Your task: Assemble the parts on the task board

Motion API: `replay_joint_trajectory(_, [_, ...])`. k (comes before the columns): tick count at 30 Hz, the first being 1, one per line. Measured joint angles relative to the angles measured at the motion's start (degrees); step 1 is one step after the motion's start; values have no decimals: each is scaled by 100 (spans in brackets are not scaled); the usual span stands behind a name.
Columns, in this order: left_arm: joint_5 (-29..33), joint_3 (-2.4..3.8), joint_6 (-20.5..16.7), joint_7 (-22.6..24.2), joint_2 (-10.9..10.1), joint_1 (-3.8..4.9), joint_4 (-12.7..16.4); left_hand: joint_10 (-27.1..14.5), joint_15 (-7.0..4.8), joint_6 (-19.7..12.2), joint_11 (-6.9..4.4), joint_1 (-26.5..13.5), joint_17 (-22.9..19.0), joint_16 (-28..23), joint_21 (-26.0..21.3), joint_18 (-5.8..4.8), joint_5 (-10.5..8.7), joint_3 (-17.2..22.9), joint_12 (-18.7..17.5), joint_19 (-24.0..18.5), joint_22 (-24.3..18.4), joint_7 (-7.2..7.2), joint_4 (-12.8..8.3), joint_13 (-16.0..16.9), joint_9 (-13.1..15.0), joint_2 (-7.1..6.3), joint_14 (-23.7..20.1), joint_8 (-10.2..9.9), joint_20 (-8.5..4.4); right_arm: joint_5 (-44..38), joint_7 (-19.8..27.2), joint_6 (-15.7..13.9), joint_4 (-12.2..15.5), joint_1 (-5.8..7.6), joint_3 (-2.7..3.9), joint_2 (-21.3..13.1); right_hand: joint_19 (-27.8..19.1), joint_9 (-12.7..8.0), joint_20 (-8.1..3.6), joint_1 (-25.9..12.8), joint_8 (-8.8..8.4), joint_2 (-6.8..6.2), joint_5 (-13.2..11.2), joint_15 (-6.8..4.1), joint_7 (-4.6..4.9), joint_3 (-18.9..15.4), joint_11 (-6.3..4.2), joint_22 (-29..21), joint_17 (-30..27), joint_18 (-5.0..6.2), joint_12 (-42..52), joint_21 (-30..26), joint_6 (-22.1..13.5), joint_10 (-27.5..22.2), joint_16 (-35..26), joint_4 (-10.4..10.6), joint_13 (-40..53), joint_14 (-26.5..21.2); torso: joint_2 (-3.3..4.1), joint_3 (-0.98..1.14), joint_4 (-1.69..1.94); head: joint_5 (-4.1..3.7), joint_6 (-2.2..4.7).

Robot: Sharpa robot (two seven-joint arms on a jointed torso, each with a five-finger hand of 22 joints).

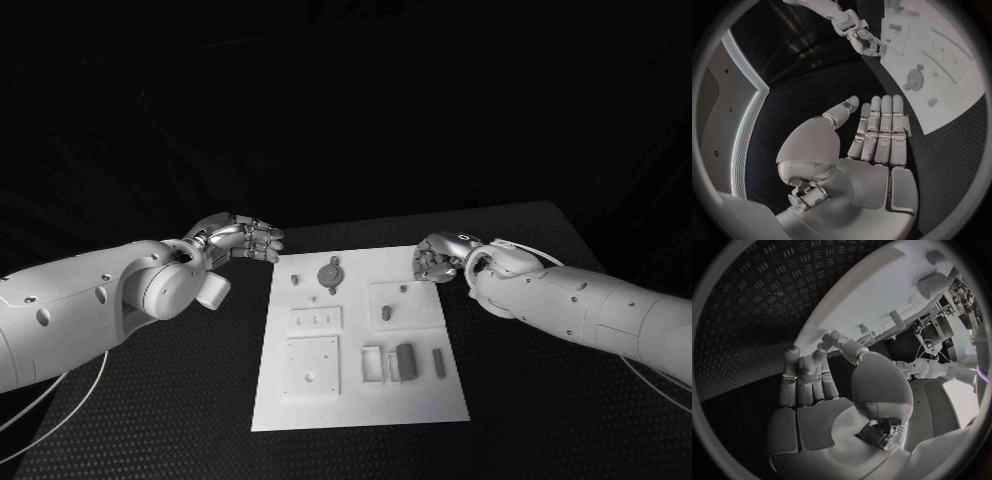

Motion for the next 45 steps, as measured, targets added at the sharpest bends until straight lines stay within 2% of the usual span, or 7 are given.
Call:
replay_joint_trajectory(10, [-161,1,109,-20,1,2,13,44,1,88,-9,-53,48,-23,0,-3,-38,-23,0,21,24,35,23,15,-29,47,41,0,-21,216,-152,-60,257,26,23,-97,41,-9,-41,30,0,105,-17,-44,-34,3,-48,0,11,-5,28,28,34,75,22,-142,11,47,0,-2,-2,-6,23])
replay_joint_trajectory(14, [-366,2,155,-86,1,3,35,107,0,128,-29,-186,71,-66,-28,-5,-187,-95,0,21,36,-5,95,31,-61,-86,41,0,-21,277,-248,-59,477,179,54,-136,62,-9,-59,22,0,127,-11,-56,-34,-4,-42,0,15,-10,28,28,34,84,22,-149,11,75,-1,-2,-5,-9,43])
replay_joint_trajectory(23, [-826,3,154,-477,7,6,344,239,-20,33,-79,-462,145,-66,-28,-7,-245,-243,30,83,79,-15,243,106,-132,-310,122,-152,-20,307,-471,28,934,406,72,-191,81,-9,-43,16,-1,133,7,-47,-52,3,-70,0,14,-10,28,28,52,112,21,-174,16,86,-19,-10,-8,15,94])
replay_joint_trajectory(32, [-920,3,-23,-862,84,13,656,239,-20,44,-79,-628,197,-66,-28,-8,-245,-316,40,83,94,38,316,160,-135,-357,122,-152,-20,320,-662,195,1446,520,77,-209,80,-9,-42,17,-1,132,7,-45,-53,2,-70,0,19,-10,28,28,53,112,21,-175,16,87,-77,-50,-29,125,90])
replay_joint_trajectory(34, [-956,1,-83,-961,134,13,735,239,-20,44,-79,-631,218,-67,-28,-8,-245,-349,40,83,109,37,283,186,-145,-411,122,-152,-20,323,-702,230,1574,525,78,-206,80,-9,-42,18,-1,132,7,-45,-53,1,-69,0,19,-10,28,28,54,112,21,-176,16,88,-91,-60,-39,151,87])
replay_joint_trajectory(38, [-986,1,-214,-1130,233,13,800,217,-42,44,-101,-752,323,-66,-28,-37,-245,-675,184,104,142,37,37,336,-145,-294,143,-152,-41,331,-756,286,1749,531,77,-186,80,-9,-42,18,-1,132,6,-44,-54,-5,-69,0,18,-10,28,28,54,111,21,-182,15,88,-105,-75,-54,182,85])
replay_joint_trajectory(45, [-870,1,-370,-1357,375,11,816,175,-42,65,-99,-831,371,-89,-62,-38,-244,-752,219,104,148,58,40,417,-164,-216,143,-186,-41,360,-785,335,2088,531,75,-94,79,-9,-42,18,0,131,6,-42,-61,-6,-68,0,18,-11,28,50,61,110,21,-183,15,88,-107,-78,-54,191,96])
